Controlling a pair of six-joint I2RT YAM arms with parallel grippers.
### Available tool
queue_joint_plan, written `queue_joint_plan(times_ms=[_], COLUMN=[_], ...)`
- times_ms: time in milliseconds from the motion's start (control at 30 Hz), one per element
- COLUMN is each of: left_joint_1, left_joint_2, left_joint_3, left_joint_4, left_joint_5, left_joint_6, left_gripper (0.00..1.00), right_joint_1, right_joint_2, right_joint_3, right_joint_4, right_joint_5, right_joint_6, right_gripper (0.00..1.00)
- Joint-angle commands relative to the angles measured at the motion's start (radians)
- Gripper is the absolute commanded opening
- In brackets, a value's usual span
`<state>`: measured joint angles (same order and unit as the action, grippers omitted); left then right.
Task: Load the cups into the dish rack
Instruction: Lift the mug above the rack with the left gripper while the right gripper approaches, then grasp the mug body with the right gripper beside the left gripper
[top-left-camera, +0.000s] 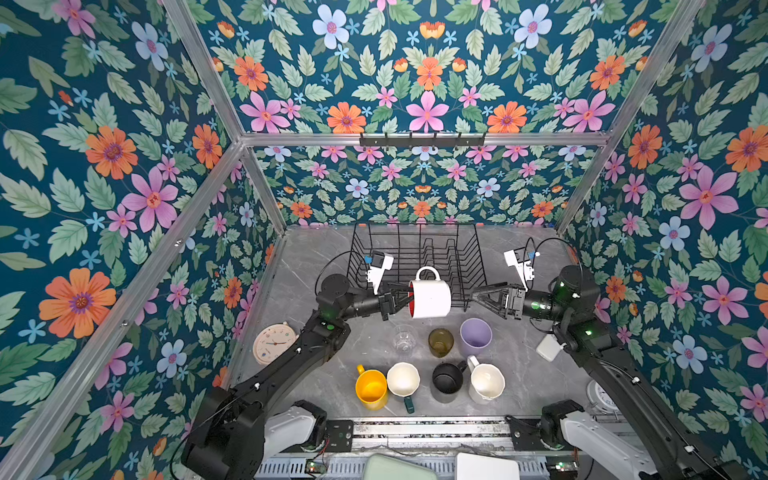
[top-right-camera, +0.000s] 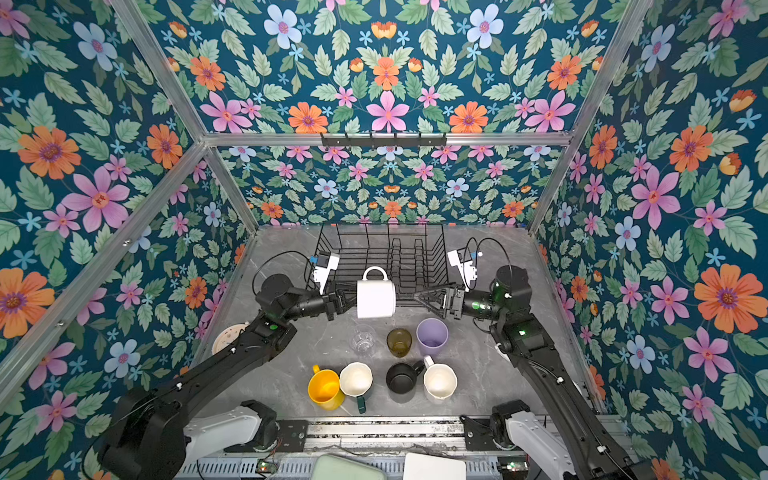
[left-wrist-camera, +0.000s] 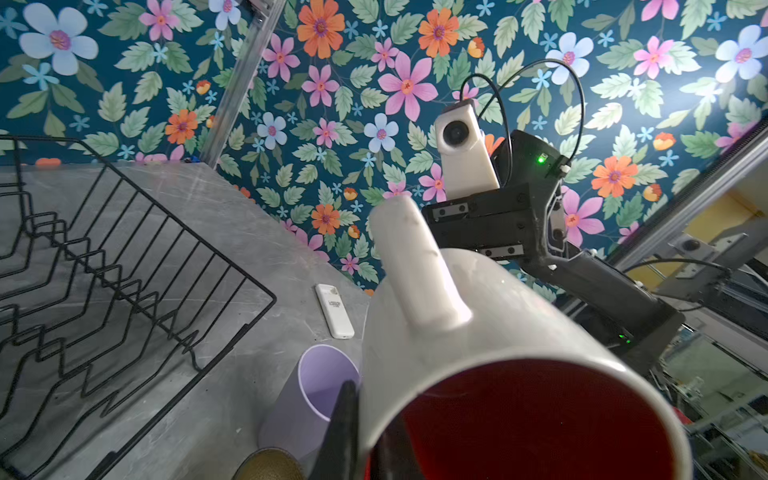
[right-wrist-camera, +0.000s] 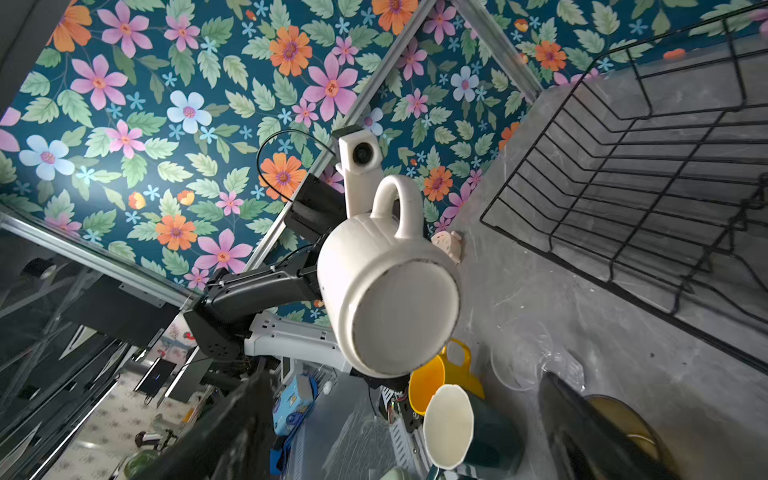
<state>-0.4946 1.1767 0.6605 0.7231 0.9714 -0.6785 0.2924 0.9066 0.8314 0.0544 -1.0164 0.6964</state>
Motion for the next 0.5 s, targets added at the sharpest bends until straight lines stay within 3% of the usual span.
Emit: queue_joint_plan(times_ms=[0, 467], left_joint_1=[0.002, 0.002], left_joint_2=[0.016, 0.055], left_joint_3=[0.014, 0.017], left_joint_4=[0.169, 0.201], left_joint_5=[0.051, 0.072], left_joint_6=[-0.062, -0.075], left_gripper=[0.00, 0.00], right_joint_1=[0.037, 0.121], right_joint_2=[0.017, 0.083], right_joint_3=[0.019, 0.048], right_joint_4=[0.009, 0.084], right_joint_5=[0.011, 0.023], right_joint_6=[-0.035, 0.003], right_gripper=[0.99, 0.99])
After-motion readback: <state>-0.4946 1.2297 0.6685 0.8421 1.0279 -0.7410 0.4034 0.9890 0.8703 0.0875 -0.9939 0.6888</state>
